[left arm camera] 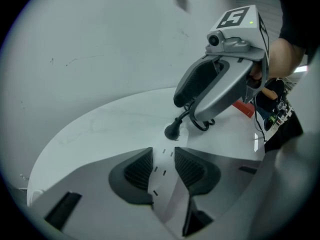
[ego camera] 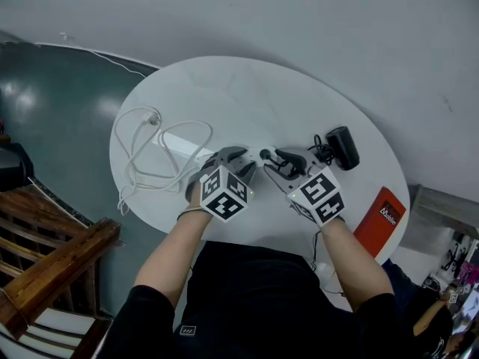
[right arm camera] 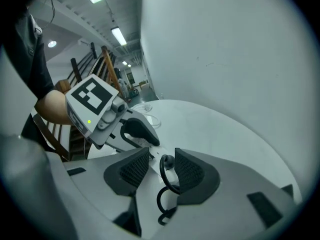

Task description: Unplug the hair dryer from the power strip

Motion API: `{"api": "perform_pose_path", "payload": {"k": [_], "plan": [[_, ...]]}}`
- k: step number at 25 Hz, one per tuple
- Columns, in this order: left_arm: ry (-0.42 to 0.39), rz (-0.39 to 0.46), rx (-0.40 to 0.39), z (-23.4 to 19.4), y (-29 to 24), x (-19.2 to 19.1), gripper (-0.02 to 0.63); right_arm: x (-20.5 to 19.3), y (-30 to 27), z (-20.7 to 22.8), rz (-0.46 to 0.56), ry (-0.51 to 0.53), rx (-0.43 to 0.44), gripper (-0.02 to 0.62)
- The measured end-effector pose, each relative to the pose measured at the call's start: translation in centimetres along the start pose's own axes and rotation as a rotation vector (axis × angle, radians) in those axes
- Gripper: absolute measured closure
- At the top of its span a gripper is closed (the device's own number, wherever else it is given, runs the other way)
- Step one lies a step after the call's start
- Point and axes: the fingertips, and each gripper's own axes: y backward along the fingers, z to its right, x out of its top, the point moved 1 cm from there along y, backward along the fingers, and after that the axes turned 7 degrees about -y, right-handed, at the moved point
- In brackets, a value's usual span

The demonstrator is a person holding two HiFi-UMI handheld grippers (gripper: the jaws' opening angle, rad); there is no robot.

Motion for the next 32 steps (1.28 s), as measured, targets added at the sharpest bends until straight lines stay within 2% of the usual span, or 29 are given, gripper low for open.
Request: {"api": "perform_pose_path", "payload": {"k": [4, 10, 15, 20, 32], "plan": [[-0.005, 0.008, -0.006, -0.1, 0.0, 0.0, 0.460, -1.2, -1.3, 0.1, -0.109, 0.044, -0.044, 0.448], [-0.014, 0.020, -0.009, 0.1, 0.0, 0.0, 0.460, -1.8, -2.2, 0.7, -0.171, 0.044, -0.109, 0.472], [-0.008, 0.028, -0.003, 0.0, 0.1, 0.1, 0.460, -2.0, -3.0, 1.1, -0.185, 0.066, -0.155, 0.508], [0.007, 0.035, 0.007, -0.2, 0.0, 0.1, 0.460, -1.9, -3.2, 1.2, -0.183, 0.110, -0.179, 0.515], [0.019, 0.015, 0.019, -0.1, -0.1, 0.1, 0.463, -1.7, -2.6, 1.0, -0.178, 0.088, -0.142, 0.534]]}}
